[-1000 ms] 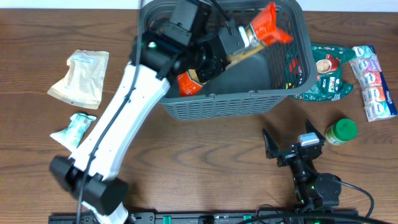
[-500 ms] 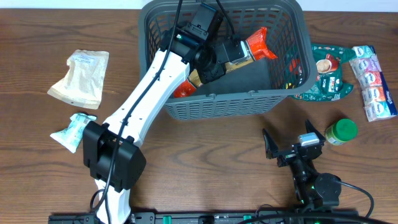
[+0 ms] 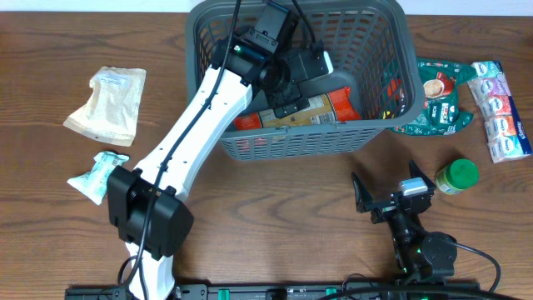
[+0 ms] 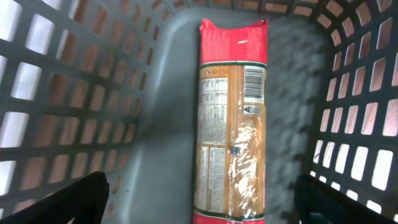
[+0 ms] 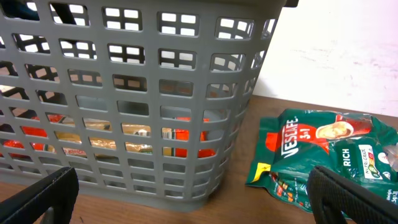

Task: Pack container
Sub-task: 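Carry the spaghetti packet into the basket and release it, then move the left gripper back to the clear white pouch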

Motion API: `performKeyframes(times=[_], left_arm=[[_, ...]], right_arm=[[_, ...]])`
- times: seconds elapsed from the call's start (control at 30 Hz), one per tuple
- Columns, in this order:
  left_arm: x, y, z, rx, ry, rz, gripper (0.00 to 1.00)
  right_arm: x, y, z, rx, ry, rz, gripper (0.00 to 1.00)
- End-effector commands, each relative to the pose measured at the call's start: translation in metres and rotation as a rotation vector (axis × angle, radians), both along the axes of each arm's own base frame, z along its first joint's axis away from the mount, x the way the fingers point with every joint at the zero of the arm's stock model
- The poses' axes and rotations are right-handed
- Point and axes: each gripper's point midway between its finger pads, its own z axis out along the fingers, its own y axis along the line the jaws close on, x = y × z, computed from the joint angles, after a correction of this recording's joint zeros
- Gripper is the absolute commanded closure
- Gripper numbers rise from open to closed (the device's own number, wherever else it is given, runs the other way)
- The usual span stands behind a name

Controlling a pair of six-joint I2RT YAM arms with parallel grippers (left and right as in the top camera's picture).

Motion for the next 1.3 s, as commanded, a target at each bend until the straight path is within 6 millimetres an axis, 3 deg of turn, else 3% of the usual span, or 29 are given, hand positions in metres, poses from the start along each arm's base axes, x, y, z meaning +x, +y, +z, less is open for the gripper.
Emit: performKeyframes(times=[0.0, 0.13, 0.23, 0.4, 0.53, 0.63, 0.77, 0.93, 1.07, 1.27], left_arm=[[0.003, 0.006, 0.052, -0.054, -0.104, 0.050, 0.04], [0.007, 0.021, 0.096, -0.090, -0.191, 0.152, 0.01], [0.015, 0.046, 0.137, -0.131, -0.268, 0.313, 0.02], [0.026, 0.120, 0.196, -0.258, -0.345, 0.720, 0.02], [0.024, 0.198, 0.215, -0.341, -0.352, 1.038, 0.01], [0.020, 0.259, 0.212, -0.298, -0.352, 1.191, 0.01], [0.010, 0.342, 0.192, -0.205, -0.311, 1.388, 0.01], [0.006, 0.412, 0.172, -0.123, -0.290, 1.529, 0.01], [0.014, 0.437, 0.152, -0.022, -0.260, 1.492, 0.01], [0.040, 0.439, 0.092, 0.049, -0.102, 1.343, 0.01]], right_arm=[[0.000, 0.002, -0.001, 0.009, 0.001, 0.008, 0.01], [0.000, 0.002, -0.001, 0.009, 0.001, 0.008, 0.01], [0.000, 0.002, -0.001, 0.009, 0.001, 0.008, 0.01], [0.000, 0.002, -0.001, 0.009, 0.001, 0.008, 0.01], [0.000, 0.002, -0.001, 0.009, 0.001, 0.008, 0.01], [0.000, 0.002, -0.001, 0.009, 0.002, 0.008, 0.01], [0.000, 0.002, -0.001, 0.009, 0.001, 0.008, 0.01], [0.000, 0.002, -0.001, 0.009, 0.001, 0.008, 0.01], [0.000, 0.002, -0.001, 0.009, 0.001, 0.008, 0.01], [0.000, 0.002, -0.001, 0.009, 0.002, 0.008, 0.01]])
